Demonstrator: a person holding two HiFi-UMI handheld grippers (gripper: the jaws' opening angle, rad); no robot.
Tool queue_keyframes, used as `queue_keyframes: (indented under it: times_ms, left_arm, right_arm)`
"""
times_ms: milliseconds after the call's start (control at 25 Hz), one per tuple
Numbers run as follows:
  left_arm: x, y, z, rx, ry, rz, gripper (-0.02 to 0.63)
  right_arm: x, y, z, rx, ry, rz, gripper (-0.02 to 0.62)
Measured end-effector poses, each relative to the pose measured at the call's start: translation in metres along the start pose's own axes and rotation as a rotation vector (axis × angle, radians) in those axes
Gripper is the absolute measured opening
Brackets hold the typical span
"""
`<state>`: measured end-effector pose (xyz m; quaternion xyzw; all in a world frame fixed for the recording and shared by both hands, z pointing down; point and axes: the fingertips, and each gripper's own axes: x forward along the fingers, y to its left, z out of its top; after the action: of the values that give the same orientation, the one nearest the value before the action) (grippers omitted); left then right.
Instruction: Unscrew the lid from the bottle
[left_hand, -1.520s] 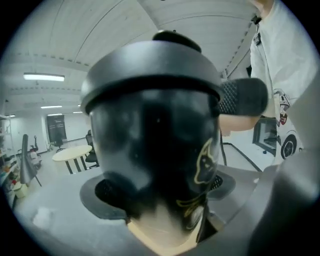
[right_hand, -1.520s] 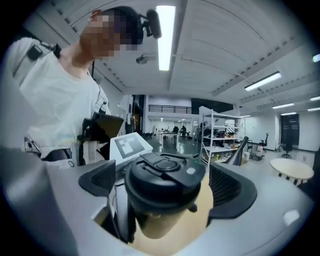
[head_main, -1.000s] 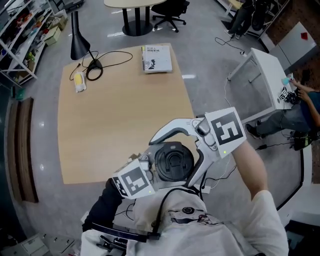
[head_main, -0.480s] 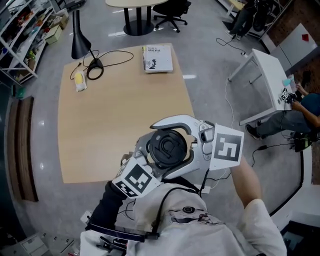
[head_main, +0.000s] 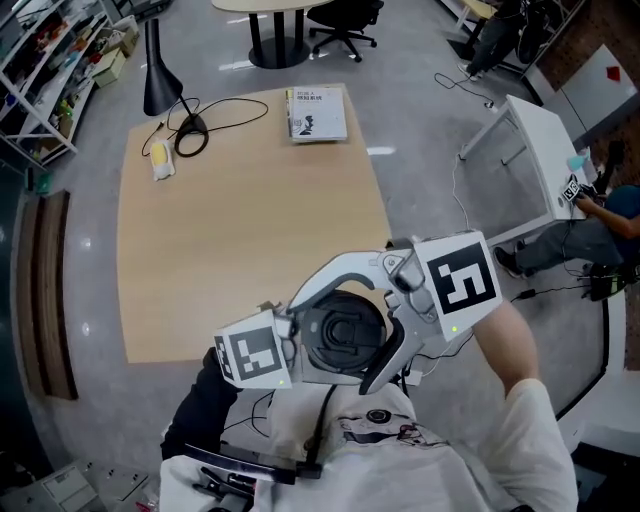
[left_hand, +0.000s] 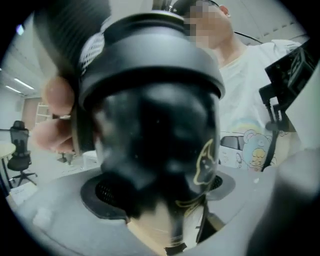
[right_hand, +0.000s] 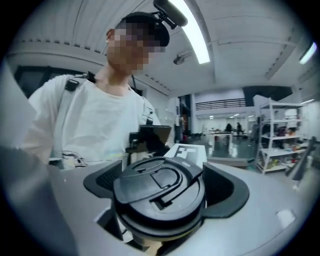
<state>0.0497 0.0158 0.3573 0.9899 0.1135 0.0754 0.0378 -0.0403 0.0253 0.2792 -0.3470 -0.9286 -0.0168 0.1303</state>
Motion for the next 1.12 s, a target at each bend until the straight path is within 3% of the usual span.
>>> queue_keyframes:
  times_ms: [80,200,280,320,400,480,520,640,720,840,920,960,1040,1120]
  left_arm:
    - [-0.006,0.025,-0.006,-0.025,0.017,0.153,0.425]
    - [-0.022,0.066,-0.02,-0.028,0.063,0.408,0.426]
    - [-0.034,0.084,-0.027,-0.037,0.086,0.55,0.426]
    - [-0.039,0.09,-0.03,-0.044,0.101,0.601,0.426]
    - [-0.042,0.094,-0.034,-0.053,0.123,0.645,0.426]
    - [-0.037,0.089,-0.035,-0.036,0.138,0.605,0.426]
    - [-0.031,0.081,-0.035,-0.017,0.142,0.546,0.426]
    - [-0.01,0.045,-0.019,0.015,0.072,0.291,0.428]
    - [-0.002,0.027,-0.008,0.014,0.031,0.166,0.428]
    - [0.001,0.018,-0.009,0.003,0.023,0.112,0.426]
    - [-0.003,0.03,-0.015,-0.017,0.011,0.19,0.426]
    - [-0.009,0.043,-0.018,-0.034,0.001,0.273,0.425]
    - [-0.031,0.077,-0.028,-0.061,0.008,0.515,0.426]
    - [-0.07,0.11,-0.042,-0.067,0.039,0.809,0.426]
  right_arm:
    - [-0.018,-0.019,-0.003,0.065,-0.026,-0.205,0.554]
    - [-0.042,-0.047,-0.009,0.124,-0.075,-0.492,0.557]
    - [-0.038,-0.06,-0.029,0.153,-0.009,-0.59,0.555]
    - [-0.035,-0.069,-0.033,0.163,-0.021,-0.627,0.553]
    - [-0.035,-0.08,-0.028,0.162,-0.097,-0.648,0.48]
    - [-0.033,-0.074,-0.024,0.109,-0.11,-0.582,0.479]
    - [-0.03,-0.065,-0.024,0.071,-0.092,-0.519,0.479]
    - [-0.022,-0.032,-0.019,-0.001,-0.06,-0.299,0.479]
    - [-0.019,-0.018,-0.009,-0.006,-0.089,-0.192,0.479]
    - [-0.027,-0.018,0.016,0.003,-0.203,-0.17,0.479]
    - [-0.046,-0.033,0.031,0.003,-0.3,-0.282,0.479]
    - [-0.061,-0.044,0.034,0.004,-0.331,-0.383,0.479]
    - [-0.099,-0.068,0.022,0.005,-0.316,-0.67,0.479]
    - [-0.137,-0.084,-0.009,-0.008,-0.198,-1.008,0.479]
